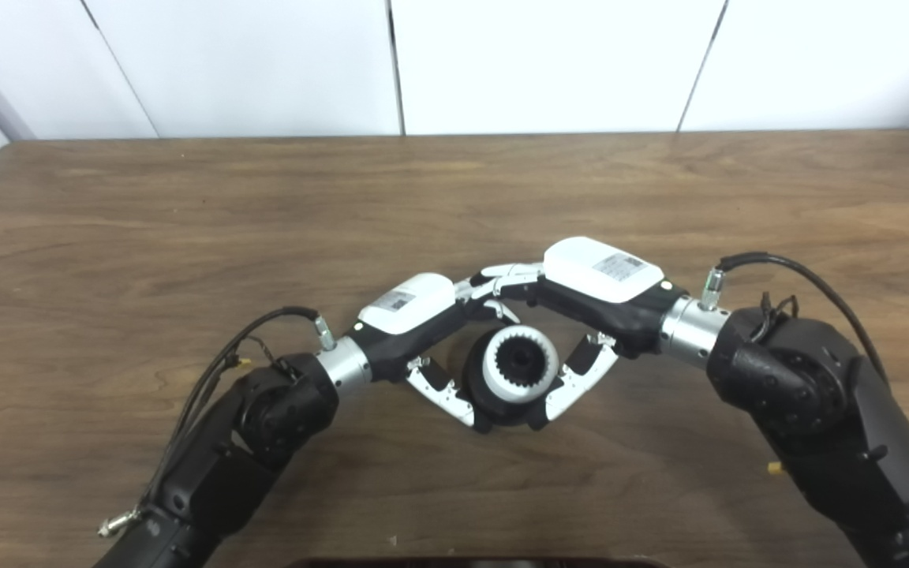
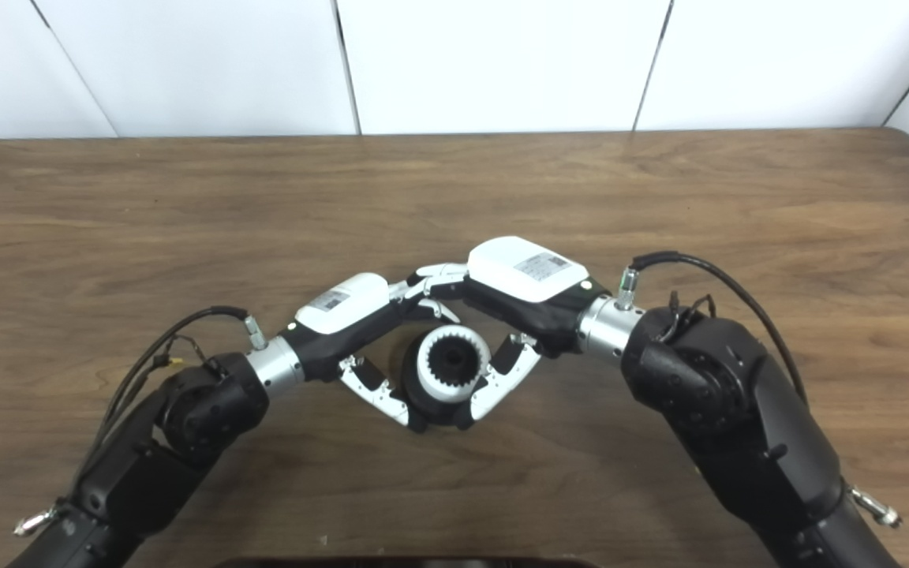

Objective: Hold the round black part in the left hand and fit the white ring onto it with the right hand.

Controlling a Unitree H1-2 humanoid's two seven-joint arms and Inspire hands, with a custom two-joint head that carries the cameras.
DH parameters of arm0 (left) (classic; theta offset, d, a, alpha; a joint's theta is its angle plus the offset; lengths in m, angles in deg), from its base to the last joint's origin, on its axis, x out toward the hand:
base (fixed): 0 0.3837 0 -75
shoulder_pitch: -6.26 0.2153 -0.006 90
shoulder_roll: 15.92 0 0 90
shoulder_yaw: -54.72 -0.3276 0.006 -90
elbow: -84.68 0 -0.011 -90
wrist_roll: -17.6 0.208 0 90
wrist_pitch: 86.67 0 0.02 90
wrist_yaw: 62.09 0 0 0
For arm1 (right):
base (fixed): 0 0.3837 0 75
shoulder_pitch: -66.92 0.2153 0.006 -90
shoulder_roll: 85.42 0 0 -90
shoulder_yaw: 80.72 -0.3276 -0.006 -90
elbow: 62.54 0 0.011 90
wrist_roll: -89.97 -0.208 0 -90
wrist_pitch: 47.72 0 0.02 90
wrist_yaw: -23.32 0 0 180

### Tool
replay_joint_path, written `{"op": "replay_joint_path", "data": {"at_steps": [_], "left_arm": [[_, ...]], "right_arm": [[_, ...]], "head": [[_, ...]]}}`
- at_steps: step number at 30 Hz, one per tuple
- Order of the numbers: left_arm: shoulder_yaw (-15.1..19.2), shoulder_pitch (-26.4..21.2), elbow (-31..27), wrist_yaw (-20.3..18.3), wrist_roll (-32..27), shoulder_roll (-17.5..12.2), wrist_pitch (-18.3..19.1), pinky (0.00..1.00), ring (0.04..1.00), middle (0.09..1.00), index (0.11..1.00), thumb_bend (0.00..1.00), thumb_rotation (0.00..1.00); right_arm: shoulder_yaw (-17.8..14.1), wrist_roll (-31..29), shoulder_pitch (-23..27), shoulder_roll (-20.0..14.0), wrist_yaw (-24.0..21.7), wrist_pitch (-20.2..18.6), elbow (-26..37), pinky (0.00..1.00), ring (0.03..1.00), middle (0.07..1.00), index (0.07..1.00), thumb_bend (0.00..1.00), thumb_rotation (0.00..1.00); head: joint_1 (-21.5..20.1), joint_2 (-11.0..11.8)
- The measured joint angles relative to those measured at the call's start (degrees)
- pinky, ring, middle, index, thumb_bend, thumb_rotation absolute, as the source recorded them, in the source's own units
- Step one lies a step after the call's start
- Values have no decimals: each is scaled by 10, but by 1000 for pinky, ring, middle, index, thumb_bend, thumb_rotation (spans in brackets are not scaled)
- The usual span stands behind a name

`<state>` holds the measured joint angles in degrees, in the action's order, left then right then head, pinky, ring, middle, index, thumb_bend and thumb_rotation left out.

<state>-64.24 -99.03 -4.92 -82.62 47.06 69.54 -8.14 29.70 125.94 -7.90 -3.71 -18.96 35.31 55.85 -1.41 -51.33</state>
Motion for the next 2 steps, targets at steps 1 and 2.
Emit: {"op": "replay_joint_path", "data": {"at_steps": [1, 2], "left_arm": [[0, 0, 0, 0, 0, 0, 0, 865, 989, 956, 488, 521, 77], [-1, 0, 0, 0, 0, 0, 0, 865, 988, 956, 488, 521, 77]], "right_arm": [[-2, -3, 1, -1, -5, -3, 2, 663, 808, 898, 926, 971, 357], [-5, -7, 2, -3, -7, -6, 3, 660, 809, 897, 924, 961, 349]], "head": [[-2, 2], [-2, 2]]}}
